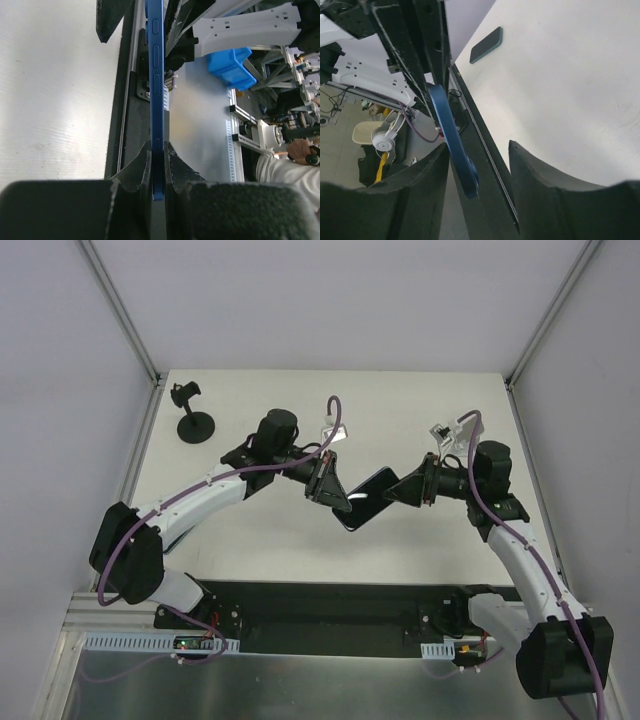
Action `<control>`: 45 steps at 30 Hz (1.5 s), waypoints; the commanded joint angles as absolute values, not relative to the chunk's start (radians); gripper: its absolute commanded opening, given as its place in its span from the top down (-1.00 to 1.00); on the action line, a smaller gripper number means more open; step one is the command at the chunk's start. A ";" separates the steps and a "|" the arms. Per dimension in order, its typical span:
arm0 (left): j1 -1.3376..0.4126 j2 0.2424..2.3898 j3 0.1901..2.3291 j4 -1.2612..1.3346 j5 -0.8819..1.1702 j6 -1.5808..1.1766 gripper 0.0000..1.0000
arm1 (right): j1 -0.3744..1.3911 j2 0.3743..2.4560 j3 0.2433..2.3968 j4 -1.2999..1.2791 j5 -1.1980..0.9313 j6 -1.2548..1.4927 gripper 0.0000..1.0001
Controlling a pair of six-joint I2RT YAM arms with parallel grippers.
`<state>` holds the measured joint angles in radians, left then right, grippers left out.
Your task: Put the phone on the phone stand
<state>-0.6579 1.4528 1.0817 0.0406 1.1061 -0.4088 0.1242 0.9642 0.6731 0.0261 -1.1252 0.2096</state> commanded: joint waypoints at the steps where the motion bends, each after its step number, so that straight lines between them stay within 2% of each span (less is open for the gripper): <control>1: -0.667 1.402 1.043 0.230 1.259 -0.442 1.00 | 0.175 0.931 0.673 0.227 -1.166 0.278 0.02; 3: -0.667 1.408 1.026 0.264 1.261 -0.478 1.00 | 0.207 0.937 0.683 0.259 -1.169 0.294 0.41; 4: -0.664 1.411 1.025 0.274 1.259 -0.491 1.00 | 0.213 0.940 0.690 0.261 -1.169 0.302 0.91; 5: -0.663 1.414 1.028 0.270 1.255 -0.500 0.98 | 0.222 0.942 0.692 0.267 -1.164 0.308 0.98; 7: -0.649 1.411 1.040 0.229 1.172 -0.497 0.42 | 0.222 0.936 0.698 0.268 -1.116 0.290 0.99; 8: -0.617 1.404 1.045 0.154 1.122 -0.489 -0.57 | 0.200 0.927 0.706 0.247 -1.076 0.258 0.99; 9: -0.592 1.398 1.051 0.112 0.982 -0.468 -0.84 | 0.181 0.920 0.747 0.116 -1.019 0.217 0.99; 10: -0.571 1.393 1.060 0.044 0.898 -0.451 -0.98 | 0.161 0.919 0.782 0.007 -0.820 0.163 0.99; 12: -0.516 1.391 1.089 -0.157 0.716 -0.399 -0.98 | 0.141 0.939 0.929 -0.320 -0.552 0.006 0.99; 13: -0.502 1.388 1.094 -0.197 0.599 -0.388 -0.98 | 0.141 0.949 0.977 -0.390 -0.291 -0.035 0.98; 16: -0.489 1.364 1.075 -0.229 0.577 -0.357 -0.98 | 0.086 1.000 1.080 -0.445 -0.132 -0.090 0.98; 21: -0.520 1.351 1.075 -0.222 0.588 -0.350 -0.98 | -0.109 1.259 1.285 -0.419 -0.207 -0.181 0.99; 25: -0.549 1.335 1.068 -0.221 0.577 -0.331 -0.98 | -0.262 1.437 1.434 -0.411 -0.398 -0.222 0.99; 32: -0.595 1.333 1.063 -0.219 0.569 -0.310 -0.98 | -0.296 1.568 1.488 -0.341 -0.409 -0.351 0.99; 45: -0.606 1.361 1.071 -0.213 0.615 -0.293 -0.94 | -0.339 1.693 1.558 -0.288 -0.529 -0.406 0.99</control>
